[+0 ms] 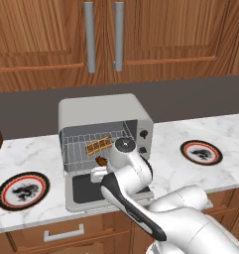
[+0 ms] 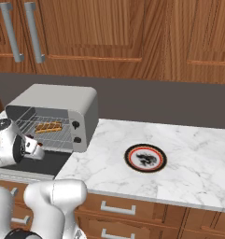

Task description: Open the toaster oven door. Place the hotdog bun on the bottom rack in the toaster oven and place the chicken drumstick on the top rack.

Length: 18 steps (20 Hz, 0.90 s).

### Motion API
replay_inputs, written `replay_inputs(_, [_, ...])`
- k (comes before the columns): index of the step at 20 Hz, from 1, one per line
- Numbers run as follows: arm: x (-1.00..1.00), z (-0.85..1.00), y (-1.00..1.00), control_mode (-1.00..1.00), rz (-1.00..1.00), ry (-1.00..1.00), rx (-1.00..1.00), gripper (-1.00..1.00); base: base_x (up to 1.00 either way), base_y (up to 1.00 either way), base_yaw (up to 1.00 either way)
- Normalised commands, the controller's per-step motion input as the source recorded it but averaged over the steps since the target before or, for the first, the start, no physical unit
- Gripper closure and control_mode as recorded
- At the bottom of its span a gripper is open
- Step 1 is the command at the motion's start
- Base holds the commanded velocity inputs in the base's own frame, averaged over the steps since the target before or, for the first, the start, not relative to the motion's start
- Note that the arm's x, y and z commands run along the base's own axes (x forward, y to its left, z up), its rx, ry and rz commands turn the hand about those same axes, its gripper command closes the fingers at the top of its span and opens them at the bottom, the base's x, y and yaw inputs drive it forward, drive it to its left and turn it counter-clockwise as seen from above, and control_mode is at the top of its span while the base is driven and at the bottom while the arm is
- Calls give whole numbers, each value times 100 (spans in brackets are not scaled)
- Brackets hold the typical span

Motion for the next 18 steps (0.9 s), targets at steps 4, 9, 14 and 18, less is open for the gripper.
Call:
replay_inputs(4, [31,-17,0,-100,0,0,2,-100,0,0,0])
replay_inputs(9, [31,-9,4,-100,-3,1,3,-100,0,0,0])
replay_inputs(14, [28,-2,5,-100,-5,6,5,-100,0,0,0])
replay_inputs(18, [30,-5,4,-100,-5,5,3,-100,0,0,0])
